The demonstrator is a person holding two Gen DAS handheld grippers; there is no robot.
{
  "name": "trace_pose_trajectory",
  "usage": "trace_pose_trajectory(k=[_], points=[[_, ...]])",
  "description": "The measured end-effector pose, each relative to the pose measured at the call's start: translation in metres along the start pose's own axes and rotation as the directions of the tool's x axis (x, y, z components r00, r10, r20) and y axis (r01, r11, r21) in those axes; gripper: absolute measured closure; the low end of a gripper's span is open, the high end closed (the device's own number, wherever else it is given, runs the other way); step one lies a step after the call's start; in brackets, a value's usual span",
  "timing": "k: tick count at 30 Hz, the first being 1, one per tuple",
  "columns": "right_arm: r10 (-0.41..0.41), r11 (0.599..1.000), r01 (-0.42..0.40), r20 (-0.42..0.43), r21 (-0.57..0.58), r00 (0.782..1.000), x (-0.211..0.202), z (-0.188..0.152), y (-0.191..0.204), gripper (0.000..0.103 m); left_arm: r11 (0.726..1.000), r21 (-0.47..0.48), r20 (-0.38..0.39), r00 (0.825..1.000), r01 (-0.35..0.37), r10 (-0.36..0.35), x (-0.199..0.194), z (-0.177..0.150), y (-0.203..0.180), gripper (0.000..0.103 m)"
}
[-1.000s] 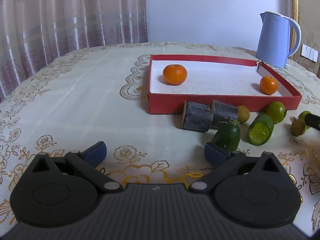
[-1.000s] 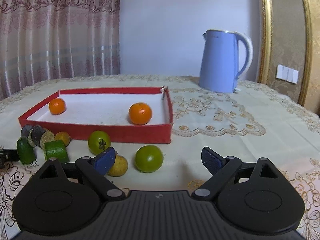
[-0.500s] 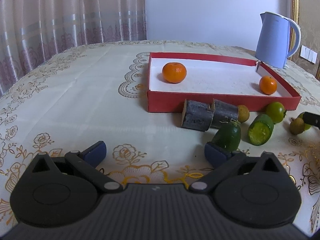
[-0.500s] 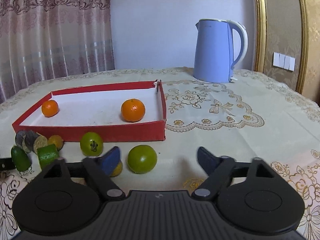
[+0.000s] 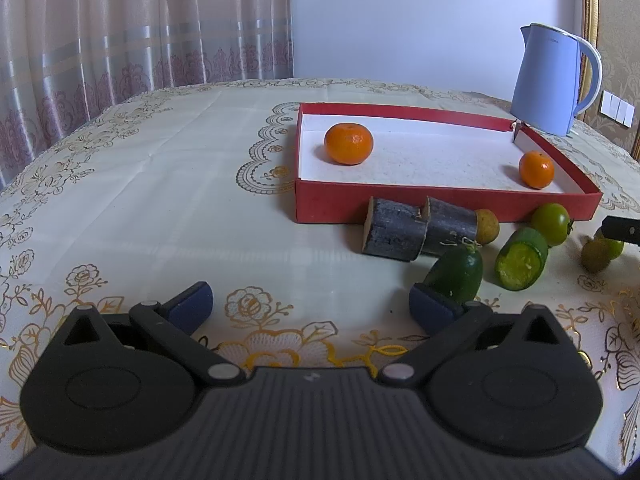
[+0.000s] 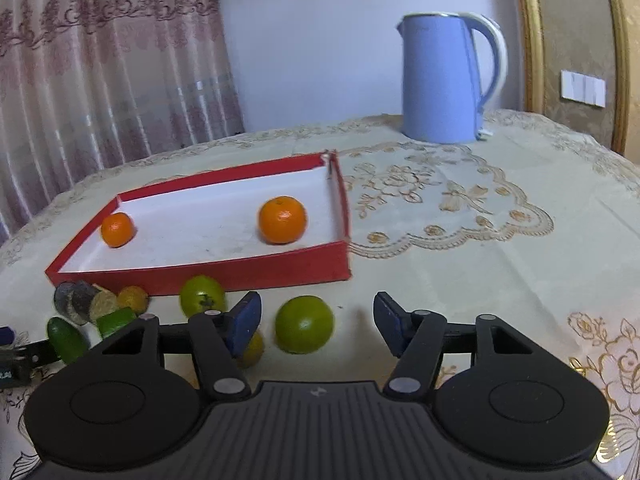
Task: Organize fruits
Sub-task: 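Grasp the green tomato in front of the tray with the right gripper, then carry the green tomato into the tray and open the right gripper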
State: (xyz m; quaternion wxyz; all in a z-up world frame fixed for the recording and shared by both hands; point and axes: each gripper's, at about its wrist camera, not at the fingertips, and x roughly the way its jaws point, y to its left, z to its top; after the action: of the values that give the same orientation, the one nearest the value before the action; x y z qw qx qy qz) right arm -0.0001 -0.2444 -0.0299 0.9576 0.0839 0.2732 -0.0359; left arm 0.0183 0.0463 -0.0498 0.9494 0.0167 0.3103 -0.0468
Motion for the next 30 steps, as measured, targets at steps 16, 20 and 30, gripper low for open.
trace_pose_trajectory(k=[16, 20, 30], points=[[-0.018, 0.997, 0.016, -0.032, -0.076, 0.999, 0.017, -0.003, 0.021, 0.065, 1.000, 0.000, -0.001, 1.000, -0.001, 0.001, 0.000, -0.001, 0.000, 0.000], [-0.018, 0.999, 0.015, -0.046, -0.052, 0.999, 0.020, -0.001, 0.019, 0.065, 1.000, -0.001, -0.001, 1.000, -0.001, 0.001, 0.000, -0.001, 0.000, 0.000], [-0.044, 0.999, 0.042, -0.071, -0.030, 0.997, 0.021, 0.000, 0.017, 0.066, 1.000, -0.004, -0.002, 1.000, 0.001, -0.001, 0.000, -0.001, 0.000, 0.000]])
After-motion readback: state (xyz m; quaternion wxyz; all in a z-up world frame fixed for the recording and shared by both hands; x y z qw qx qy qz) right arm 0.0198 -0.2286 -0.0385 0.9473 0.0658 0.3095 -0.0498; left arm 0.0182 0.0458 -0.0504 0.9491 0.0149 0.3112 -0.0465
